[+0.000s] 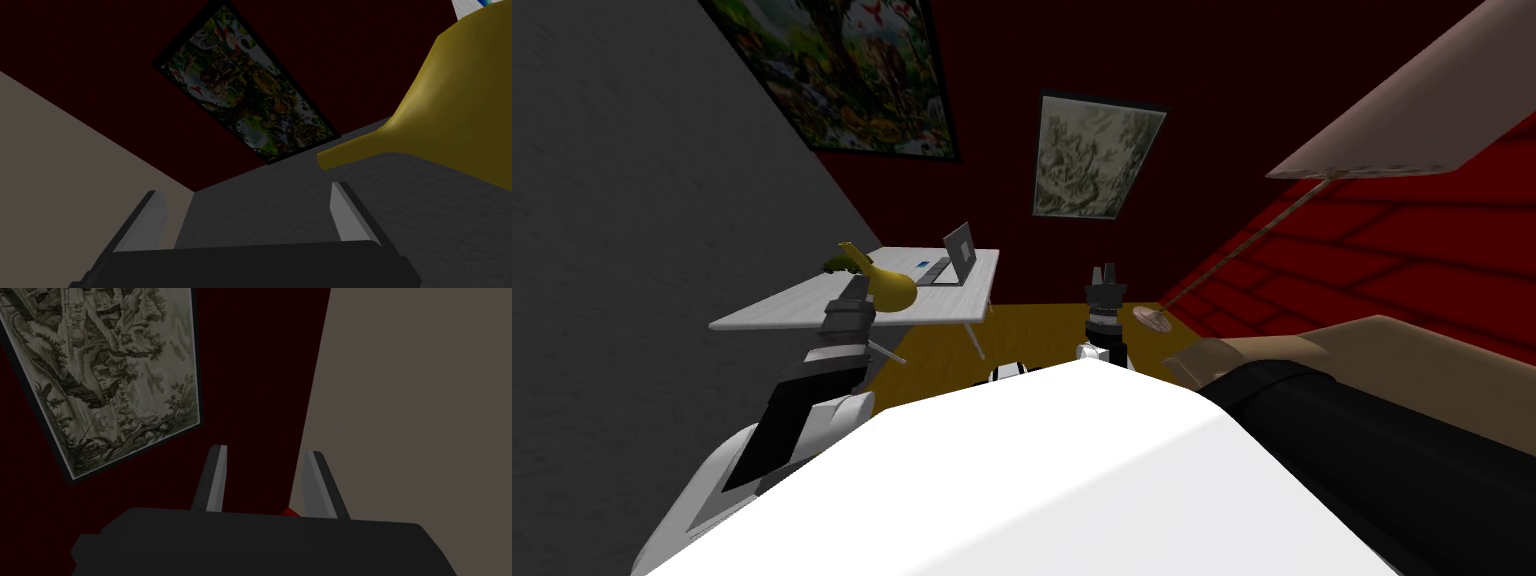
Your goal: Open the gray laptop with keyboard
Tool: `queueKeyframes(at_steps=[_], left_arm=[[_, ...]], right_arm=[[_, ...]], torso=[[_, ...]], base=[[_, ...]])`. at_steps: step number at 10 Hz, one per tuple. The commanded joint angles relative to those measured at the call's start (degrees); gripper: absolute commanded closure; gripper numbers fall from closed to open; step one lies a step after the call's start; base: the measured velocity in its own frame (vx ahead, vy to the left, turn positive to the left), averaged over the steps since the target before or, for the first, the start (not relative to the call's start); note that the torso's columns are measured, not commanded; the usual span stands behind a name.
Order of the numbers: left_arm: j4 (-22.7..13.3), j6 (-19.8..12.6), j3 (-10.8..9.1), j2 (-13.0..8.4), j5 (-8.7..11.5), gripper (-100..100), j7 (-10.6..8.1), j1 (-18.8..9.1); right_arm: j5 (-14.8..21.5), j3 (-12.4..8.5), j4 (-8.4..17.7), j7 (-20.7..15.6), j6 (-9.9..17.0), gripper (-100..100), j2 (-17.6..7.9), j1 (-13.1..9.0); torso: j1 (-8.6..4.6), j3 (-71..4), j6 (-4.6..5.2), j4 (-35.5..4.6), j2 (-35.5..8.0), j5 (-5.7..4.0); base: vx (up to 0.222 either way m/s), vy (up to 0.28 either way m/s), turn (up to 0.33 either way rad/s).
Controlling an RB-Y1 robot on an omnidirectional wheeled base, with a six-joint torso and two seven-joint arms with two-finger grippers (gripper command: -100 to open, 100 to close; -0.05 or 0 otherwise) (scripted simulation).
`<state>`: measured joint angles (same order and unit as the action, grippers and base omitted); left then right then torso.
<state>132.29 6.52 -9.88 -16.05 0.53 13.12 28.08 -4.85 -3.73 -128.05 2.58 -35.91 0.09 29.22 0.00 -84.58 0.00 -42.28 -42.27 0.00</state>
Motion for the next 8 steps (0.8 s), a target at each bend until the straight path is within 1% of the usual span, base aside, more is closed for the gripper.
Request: queueKeyframes(at_steps=[1, 4, 5, 7, 8], left_arm=[[-0.56, -3.84, -1.47, -0.95, 0.27, -100, 0.7, 0.02], [-1.7, -9.44, -4.18, -3.55, 0.54, -100, 1.27, -0.67], [-1.7, -10.01, -4.18, -3.55, 0.54, -100, 1.27, -0.67], [-2.54, -13.68, -5.52, -5.45, 0.26, -100, 1.32, -1.49], [-2.54, -13.85, -5.52, -5.45, 0.26, -100, 1.32, -1.49]], right_arm=[[0.0, -0.01, 0.0, 0.0, 0.0, 0, -0.01, 0.0], [0.0, 0.0, 0.0, 0.0, 0.0, 0, 0.0, 0.0], [0.0, 0.0, 0.0, 0.0, 0.0, 0, 0.0, 0.0], [0.0, -0.01, 0.0, 0.0, 0.0, 0, -0.01, 0.01], [0.0, -0.01, 0.0, 0.0, 0.0, 0, -0.01, 0.01]], torso=[[0.11, 0.01, -0.01, -0.01, 0.0, 0.01], [-0.11, 0.06, 0.0, -0.02, -0.1, -0.04], [-0.11, 0.07, 0.0, -0.04, -0.09, -0.04], [0.14, -0.05, 0.0, 0.02, 0.1, 0.04], [0.09, -0.03, 0.0, 0.02, 0.05, 0.03]], base=[[-0.029, -0.083, -0.041], [-0.047, -0.132, -0.079], [-0.024, -0.114, -0.016], [-0.008, -0.09, -0.077], [-0.01, -0.062, -0.028]])
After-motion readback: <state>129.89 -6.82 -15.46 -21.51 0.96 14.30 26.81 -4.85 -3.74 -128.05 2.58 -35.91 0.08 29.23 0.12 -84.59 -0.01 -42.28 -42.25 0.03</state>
